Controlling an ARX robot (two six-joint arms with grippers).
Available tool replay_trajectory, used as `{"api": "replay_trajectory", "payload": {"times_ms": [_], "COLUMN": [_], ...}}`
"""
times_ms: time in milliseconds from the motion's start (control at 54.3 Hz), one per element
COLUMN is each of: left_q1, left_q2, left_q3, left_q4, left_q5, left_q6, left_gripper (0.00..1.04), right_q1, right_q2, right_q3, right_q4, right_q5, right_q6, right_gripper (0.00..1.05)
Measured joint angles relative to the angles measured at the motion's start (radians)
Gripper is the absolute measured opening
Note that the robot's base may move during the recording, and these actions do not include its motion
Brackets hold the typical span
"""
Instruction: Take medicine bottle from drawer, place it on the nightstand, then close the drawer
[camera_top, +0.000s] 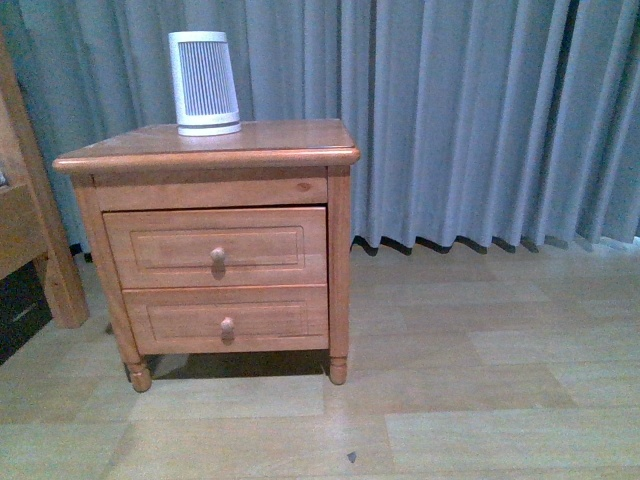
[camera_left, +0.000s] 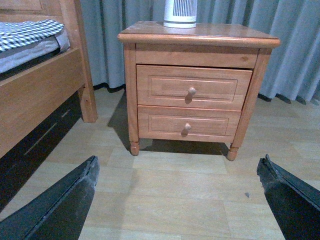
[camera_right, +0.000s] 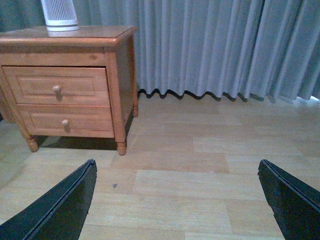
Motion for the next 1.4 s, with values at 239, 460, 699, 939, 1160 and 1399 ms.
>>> {"api": "replay_trajectory", "payload": {"times_ms": [239,460,699,939,1160,1399], "left_q1": [0.000,0.000,0.046,-0.021,-0.114,-0.141], "left_q2": [0.000,0.000,0.232,0.890,1.470,1.930], "left_q3": [0.000,0.000,0.117,0.473,0.702,0.916], "left_q4": [0.000,0.000,-0.088,0.406,0.435,0.509], "left_q5": [0.000,0.000,0.167,0.076,0.093,0.010], "left_q6": [0.000,0.000,-0.090,-0.067,-0.009,0.023], "left_gripper": [0.98,0.98,0.98,0.98,0.98,0.98], "right_q1": [0.000,0.000,0.000,0.000,0.000,0.000], "right_q2": [0.000,0.000,0.000,0.000,0.000,0.000], "right_q3": [0.000,0.000,0.000,0.000,0.000,0.000], "right_q4": [0.000,0.000,0.000,0.000,0.000,0.000], "right_q5": [0.000,0.000,0.000,-0.001,-0.002,-0.001], "right_q6": [0.000,0.000,0.000,0.000,0.000,0.000], "right_gripper": [0.98,0.98,0.98,0.98,0.98,0.98]}}
